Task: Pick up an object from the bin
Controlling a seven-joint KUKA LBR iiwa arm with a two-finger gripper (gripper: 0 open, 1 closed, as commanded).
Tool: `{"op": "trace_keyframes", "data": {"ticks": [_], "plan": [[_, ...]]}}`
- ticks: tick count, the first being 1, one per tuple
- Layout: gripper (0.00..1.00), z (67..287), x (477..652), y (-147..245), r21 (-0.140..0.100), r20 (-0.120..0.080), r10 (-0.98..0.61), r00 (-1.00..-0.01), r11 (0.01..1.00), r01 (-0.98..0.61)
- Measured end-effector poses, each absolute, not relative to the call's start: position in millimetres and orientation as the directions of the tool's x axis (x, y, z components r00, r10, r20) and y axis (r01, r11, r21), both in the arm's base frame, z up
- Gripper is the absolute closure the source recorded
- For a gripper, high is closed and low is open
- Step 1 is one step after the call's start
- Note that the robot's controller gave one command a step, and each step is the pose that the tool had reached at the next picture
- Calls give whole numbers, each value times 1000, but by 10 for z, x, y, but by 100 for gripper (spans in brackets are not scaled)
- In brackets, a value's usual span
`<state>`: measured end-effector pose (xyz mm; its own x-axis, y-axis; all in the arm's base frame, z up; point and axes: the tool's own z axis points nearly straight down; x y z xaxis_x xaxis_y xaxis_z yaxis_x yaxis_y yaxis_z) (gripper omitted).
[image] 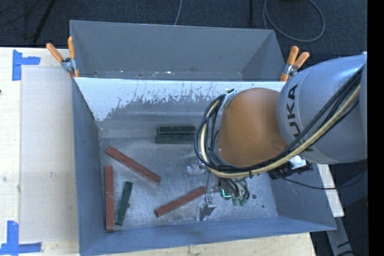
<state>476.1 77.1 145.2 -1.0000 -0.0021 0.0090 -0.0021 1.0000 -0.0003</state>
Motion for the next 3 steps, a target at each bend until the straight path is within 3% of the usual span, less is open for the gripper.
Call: {"op": "trace_keyframes", "data": {"ticks": [1, 2, 3], "plan": [[0, 1475, 4773, 771, 0, 4, -1, -1000, 1000, -1], [0, 1875, 4810, 1008, -1, 5, -89, -996, 996, -89], [0, 1732, 4877, 907, 1, -14, -232, -973, 973, -232]]}}
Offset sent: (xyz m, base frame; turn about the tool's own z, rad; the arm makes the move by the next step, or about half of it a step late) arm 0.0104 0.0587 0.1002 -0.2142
